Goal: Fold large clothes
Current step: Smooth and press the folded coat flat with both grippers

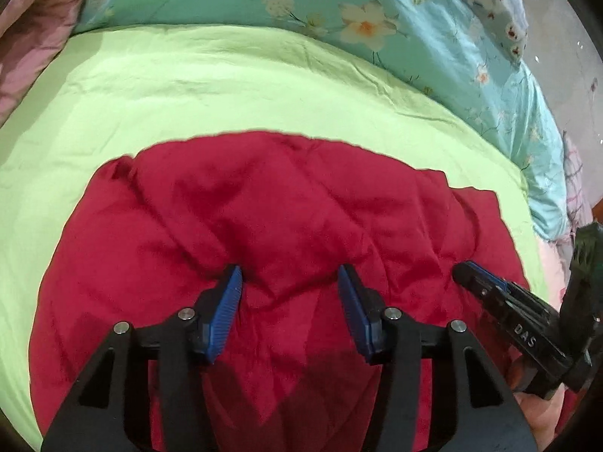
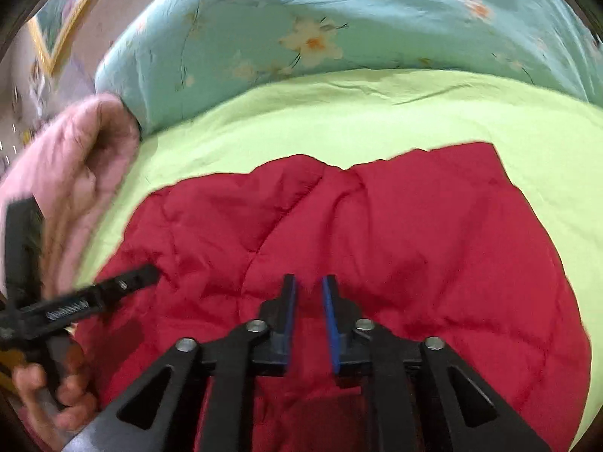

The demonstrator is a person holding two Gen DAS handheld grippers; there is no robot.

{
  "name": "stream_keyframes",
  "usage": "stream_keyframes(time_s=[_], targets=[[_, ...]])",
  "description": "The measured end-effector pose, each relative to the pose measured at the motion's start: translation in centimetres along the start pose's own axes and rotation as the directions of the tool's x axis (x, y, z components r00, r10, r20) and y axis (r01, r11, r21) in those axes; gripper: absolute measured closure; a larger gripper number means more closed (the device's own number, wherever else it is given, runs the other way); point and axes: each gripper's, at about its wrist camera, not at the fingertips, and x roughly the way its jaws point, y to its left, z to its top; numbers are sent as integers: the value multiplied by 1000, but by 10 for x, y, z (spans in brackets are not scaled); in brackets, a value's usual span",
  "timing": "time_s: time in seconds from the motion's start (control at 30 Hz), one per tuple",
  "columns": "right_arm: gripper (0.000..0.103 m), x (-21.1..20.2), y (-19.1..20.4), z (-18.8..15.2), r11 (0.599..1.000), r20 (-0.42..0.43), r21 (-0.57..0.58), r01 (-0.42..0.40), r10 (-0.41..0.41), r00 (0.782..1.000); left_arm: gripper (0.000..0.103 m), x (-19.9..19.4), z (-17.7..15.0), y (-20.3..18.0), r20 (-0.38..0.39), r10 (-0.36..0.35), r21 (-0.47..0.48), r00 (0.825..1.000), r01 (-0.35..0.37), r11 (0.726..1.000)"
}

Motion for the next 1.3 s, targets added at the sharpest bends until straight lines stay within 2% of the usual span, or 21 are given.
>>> stream_keyframes(time_s=[0.1,0.27,0.37,0.47,0.57,0.67,0.7,0.8,0.83,0.93,1.03,1.1,1.2,1.3], targets=[[88,14,-25,17,997,-28,73,29,-27,999,52,20,21,11,-35,31,-22,999,-32,999],[89,21,-70,32,975,-25,190,115,-112,993,50,45,40,29,-78,46,-82,996,-53,995],[90,26,-94,29,956,-37,269,114,-108,993,50,48,44,37,-86,76,-109,993,-85,990],[89,19,-106,24,945,-22,319,76,-73,997,50,35,40,36,-82,92,-105,992,-101,989],[83,-6,-100,18,951,21,307,41,-50,999,50,7,28,32,-43,63,-103,997,-67,992],[65,-34,-86,12,963,61,271,-4,-13,998,50,-32,6,29,18,15,-87,1000,-14,996],[63,-46,-81,5,968,74,251,-20,1,997,50,-47,-3,29,43,6,-78,999,-2,997],[63,-76,-67,-21,980,100,188,-66,48,994,50,-84,-39,27,91,-33,-51,995,38,998],[63,-85,-61,-31,983,106,167,-78,61,992,50,-87,-43,24,95,-39,-47,995,44,998],[63,-106,-42,-63,992,132,91,-91,79,988,50,-107,-86,19,108,-72,-31,992,76,997],[63,-111,-20,-87,998,125,7,-66,64,990,50,-107,-108,10,83,-84,-6,993,85,996],[64,-109,-9,-101,998,106,-51,-47,52,993,50,-107,-121,3,71,-57,13,996,57,998],[65,-100,-5,-111,992,86,-102,74,-65,994,50,-104,-135,1,76,4,44,997,-8,999],[65,-98,-26,-116,990,95,-54,132,-127,987,50,-97,-139,-2,56,47,72,997,-51,996]])
